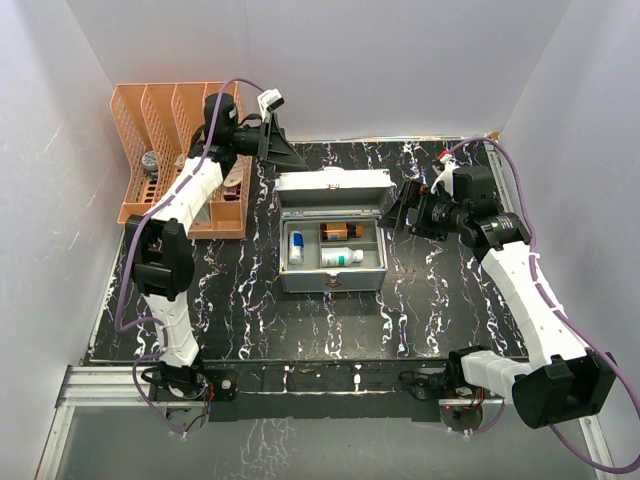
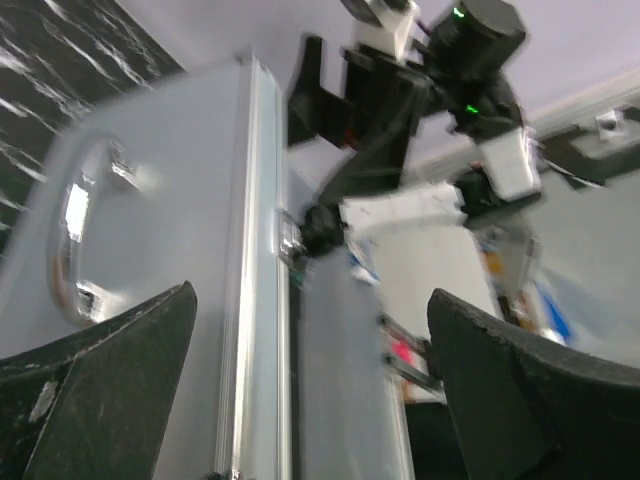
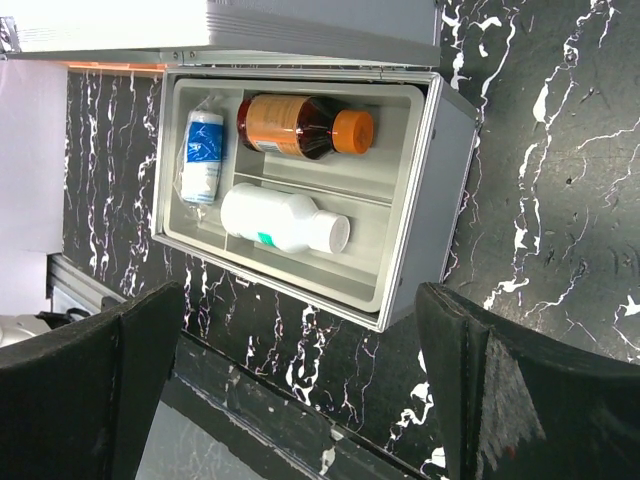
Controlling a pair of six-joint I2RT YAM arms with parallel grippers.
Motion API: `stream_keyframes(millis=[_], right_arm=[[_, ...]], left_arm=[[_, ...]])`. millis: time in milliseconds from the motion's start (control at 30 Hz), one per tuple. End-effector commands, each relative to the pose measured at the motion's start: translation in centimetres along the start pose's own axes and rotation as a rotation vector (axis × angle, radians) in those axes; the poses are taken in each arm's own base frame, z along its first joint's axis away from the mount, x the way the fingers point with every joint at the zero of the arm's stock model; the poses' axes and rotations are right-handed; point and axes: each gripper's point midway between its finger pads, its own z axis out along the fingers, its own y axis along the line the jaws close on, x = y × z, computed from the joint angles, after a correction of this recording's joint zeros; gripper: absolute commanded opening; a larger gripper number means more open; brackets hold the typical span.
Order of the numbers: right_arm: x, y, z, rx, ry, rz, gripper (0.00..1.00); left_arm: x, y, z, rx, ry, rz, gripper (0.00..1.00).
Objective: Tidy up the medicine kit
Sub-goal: Close the medicine box at the center of the board.
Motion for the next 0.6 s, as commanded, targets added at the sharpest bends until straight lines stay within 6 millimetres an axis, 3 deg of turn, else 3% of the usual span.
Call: stream_keyframes(millis=[0, 133, 267, 400, 567], right_arm=[[-2.7, 1.5, -0.9, -0.029, -0.081, -0.043, 0.98], [-2.8, 1.4, -0.9, -0.027, -0.083, -0.054, 0.98], [-2.8, 1.2, -0.6, -0.023, -0.073, -0.061, 0.98], [-3.0, 1.2, -0.4, -0.023, -0.079, -0.064, 0.98], [-3.0, 1.1, -0.2, -0.020, -0.076, -0.064, 0.98]], left_arm=[[1.1, -0.8, 0.3, -0.243, 0.017, 0.087, 0.99], [3.5, -0.2, 0.7, -0.291, 0.121, 0.084, 0.99], [4.9, -0.6, 1.1, -0.330, 0.099, 0.101, 0.99], [7.9, -0.4, 1.8, -0.340, 0.170, 0.054, 0.99], [8.0, -1.0, 2.3, -0.350, 0.166, 0.081, 0.99]])
